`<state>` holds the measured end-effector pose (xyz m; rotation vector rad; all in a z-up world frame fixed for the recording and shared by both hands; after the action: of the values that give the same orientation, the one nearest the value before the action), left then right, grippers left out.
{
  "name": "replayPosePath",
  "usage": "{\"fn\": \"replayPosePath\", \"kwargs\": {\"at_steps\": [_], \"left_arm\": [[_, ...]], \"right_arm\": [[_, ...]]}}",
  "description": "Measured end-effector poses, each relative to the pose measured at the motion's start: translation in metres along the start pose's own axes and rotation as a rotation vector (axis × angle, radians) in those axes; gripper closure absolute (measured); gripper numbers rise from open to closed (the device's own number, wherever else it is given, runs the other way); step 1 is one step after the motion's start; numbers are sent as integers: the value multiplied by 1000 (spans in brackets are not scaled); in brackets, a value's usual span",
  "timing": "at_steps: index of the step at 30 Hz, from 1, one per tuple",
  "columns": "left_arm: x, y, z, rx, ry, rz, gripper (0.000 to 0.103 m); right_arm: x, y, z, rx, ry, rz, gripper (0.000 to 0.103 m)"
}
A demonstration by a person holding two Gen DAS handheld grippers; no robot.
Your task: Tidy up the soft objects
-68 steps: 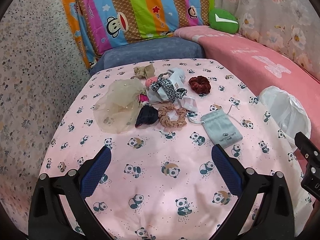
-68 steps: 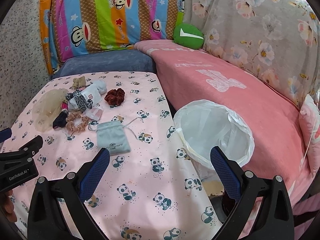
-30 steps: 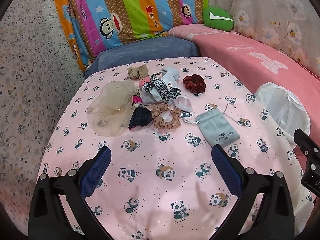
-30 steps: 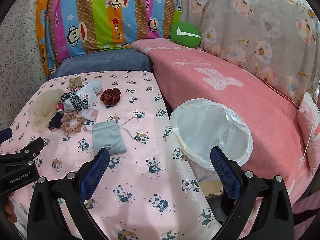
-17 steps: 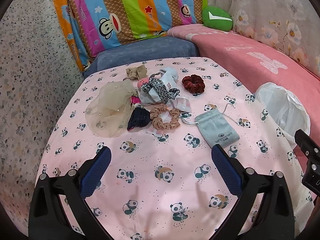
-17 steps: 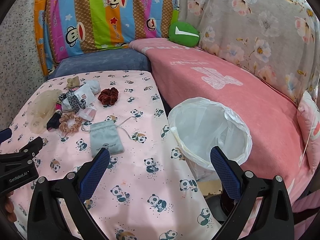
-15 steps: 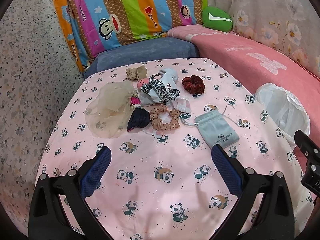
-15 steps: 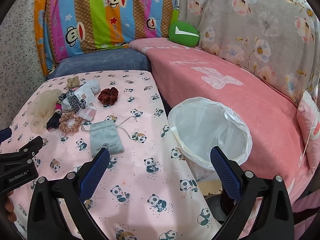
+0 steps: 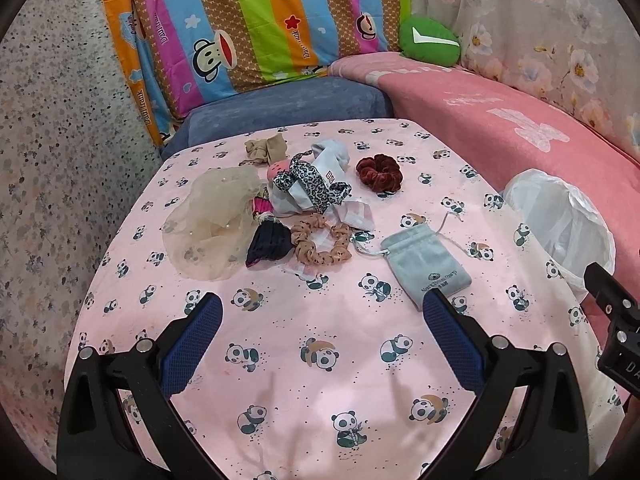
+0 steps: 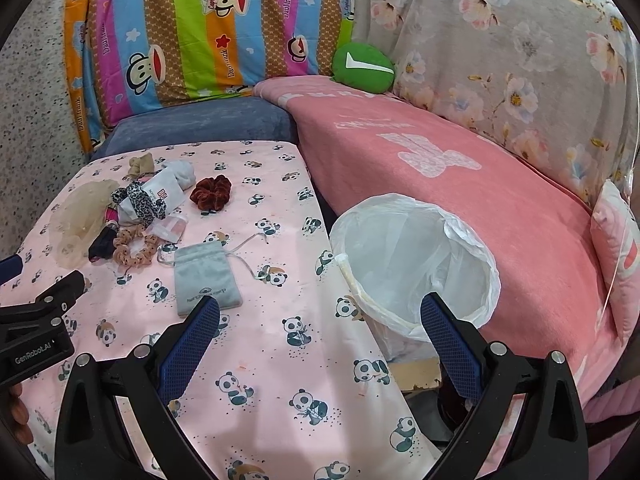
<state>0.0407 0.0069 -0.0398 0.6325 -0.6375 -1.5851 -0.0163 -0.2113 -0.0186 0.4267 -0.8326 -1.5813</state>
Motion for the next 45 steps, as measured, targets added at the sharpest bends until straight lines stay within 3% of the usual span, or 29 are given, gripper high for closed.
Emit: {"fn": "replayPosePath", "kwargs": {"at_steps": [9, 17, 23, 34, 45], "left_arm": [[8, 6, -3, -11, -81, -6, 7], [-6, 14, -15, 5, -73, -12, 7], [-39, 25, -25, 46, -45, 32, 7], [-127, 29, -71, -3, 38, 108, 7], [-175, 29, -112, -39, 51, 161, 7]], "right_arm": [[5, 3, 4, 12, -41, -11, 7], [-2, 14, 2, 23, -56, -25, 7], [-27, 26, -8, 16, -20, -12, 7], [-113, 41, -45, -26, 128, 52, 7], [-138, 33, -109, -104, 110, 63, 7]]}}
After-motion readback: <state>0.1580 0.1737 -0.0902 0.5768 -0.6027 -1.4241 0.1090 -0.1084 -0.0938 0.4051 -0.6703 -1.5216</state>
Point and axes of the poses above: each gripper's, at about its wrist camera, not at the fingertips, and z roughly against the way its jaws point, x to its right, y to its top, the point moved 7 cm from there along -z, roughly the way its jaws point, and after that the axes turned 3 degrees about z, right-handed, at the moved point
